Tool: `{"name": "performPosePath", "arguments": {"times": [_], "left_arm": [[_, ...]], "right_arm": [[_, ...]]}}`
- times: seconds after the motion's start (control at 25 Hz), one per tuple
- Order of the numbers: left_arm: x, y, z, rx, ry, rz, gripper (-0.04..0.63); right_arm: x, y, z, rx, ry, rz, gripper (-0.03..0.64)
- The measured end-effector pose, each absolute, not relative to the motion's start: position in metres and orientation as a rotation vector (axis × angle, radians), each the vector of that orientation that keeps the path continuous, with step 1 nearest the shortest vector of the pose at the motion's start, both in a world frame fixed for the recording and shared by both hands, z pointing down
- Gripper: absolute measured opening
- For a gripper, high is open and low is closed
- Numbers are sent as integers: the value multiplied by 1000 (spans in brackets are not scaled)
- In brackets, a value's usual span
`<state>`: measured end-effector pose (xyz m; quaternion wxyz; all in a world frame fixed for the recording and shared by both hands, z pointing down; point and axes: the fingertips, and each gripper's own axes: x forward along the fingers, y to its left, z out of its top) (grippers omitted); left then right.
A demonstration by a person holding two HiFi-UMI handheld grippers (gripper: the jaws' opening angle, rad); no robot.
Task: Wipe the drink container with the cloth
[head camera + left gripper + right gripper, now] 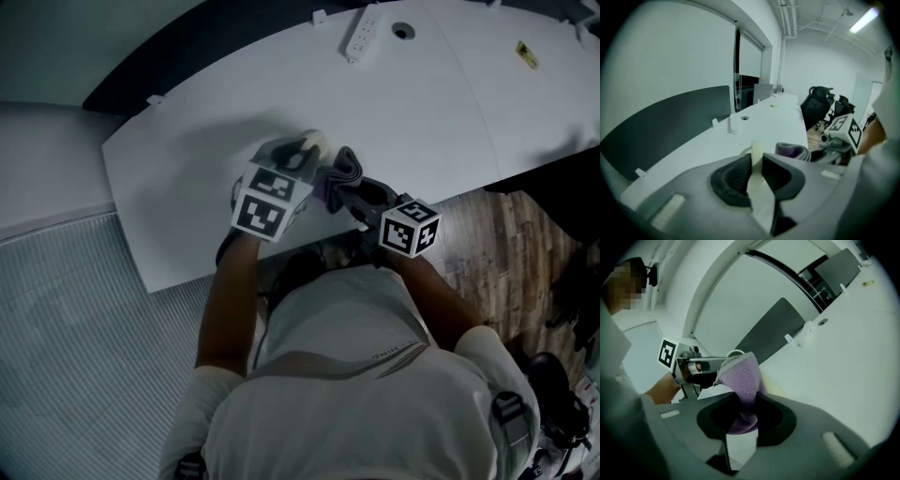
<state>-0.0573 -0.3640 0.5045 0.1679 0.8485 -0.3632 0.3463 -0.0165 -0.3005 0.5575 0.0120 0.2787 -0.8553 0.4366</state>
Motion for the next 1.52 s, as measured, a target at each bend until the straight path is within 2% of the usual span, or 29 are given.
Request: {"name": "performPosePath", "arguments": {"times": [0.2, 0.4, 0.48, 0.92, 1.2, 1.4, 1.52], "left_arm": [[-56, -364, 504, 2411, -1035, 995, 67], [-51, -364, 504, 2402, -1041, 1020, 66], [-51, -366, 503, 2398, -1043, 1023, 66], [-51, -366, 503, 2392, -1036, 1014, 66], [-55, -366, 506, 2390, -1053, 1009, 66], [-51, -365, 502, 2403, -1046, 982, 66], [-53, -365, 501, 2411, -1038, 990, 66]], "right_arm": [[-24, -317, 539, 898, -2712, 1182, 100], [-39, -326, 547, 871, -2623, 663, 100], [-44, -329, 553, 849, -2577, 554, 101], [-41, -336, 624, 772, -2358, 747, 104], [-42, -336, 652, 707, -2267, 586, 112], [-17, -343, 611, 799, -2350, 768, 109], [4, -364, 564, 953, -2447, 716, 107]]}}
